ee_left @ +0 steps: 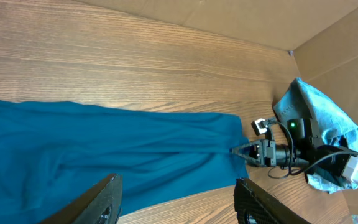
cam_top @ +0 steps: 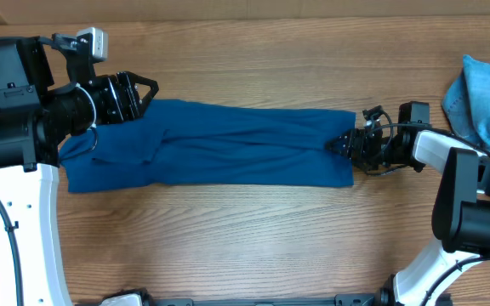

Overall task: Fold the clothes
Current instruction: 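Grasp the shirt's right end with the right gripper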

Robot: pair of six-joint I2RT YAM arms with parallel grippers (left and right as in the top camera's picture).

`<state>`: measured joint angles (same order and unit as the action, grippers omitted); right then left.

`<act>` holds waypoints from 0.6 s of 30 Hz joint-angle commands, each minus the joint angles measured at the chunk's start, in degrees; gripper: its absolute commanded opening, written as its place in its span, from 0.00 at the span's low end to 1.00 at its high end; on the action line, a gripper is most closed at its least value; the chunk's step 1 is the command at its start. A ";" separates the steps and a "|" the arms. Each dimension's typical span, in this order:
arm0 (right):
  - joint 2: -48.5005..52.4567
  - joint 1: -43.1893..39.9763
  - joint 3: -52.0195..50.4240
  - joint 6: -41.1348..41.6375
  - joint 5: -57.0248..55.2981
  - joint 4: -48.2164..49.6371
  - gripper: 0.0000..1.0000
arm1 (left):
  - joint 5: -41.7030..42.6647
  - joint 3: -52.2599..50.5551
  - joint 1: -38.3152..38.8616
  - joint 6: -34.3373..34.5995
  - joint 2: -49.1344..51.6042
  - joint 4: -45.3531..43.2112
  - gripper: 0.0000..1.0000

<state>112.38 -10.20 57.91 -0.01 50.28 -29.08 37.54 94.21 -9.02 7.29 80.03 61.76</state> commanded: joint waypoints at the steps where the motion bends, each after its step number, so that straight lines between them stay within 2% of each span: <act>1: 3.37 -0.42 -2.43 -0.02 -8.15 0.55 0.50 | 1.07 0.46 0.09 -0.39 -0.76 0.33 0.62; 5: 3.37 -0.42 -2.34 0.00 -8.17 0.46 0.35 | 1.07 0.46 0.09 -0.44 -0.76 1.03 0.62; 9: 3.37 -0.42 -2.34 0.00 -8.17 0.50 0.24 | 1.07 0.46 0.09 -0.46 -0.76 1.64 0.62; 18: 2.54 -0.42 -0.74 0.04 -8.13 -0.07 0.08 | 1.07 0.46 0.09 -0.46 -0.76 1.68 0.62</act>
<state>113.60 -10.74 57.30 0.23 46.52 -28.25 37.56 94.21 -9.02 7.29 80.03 63.31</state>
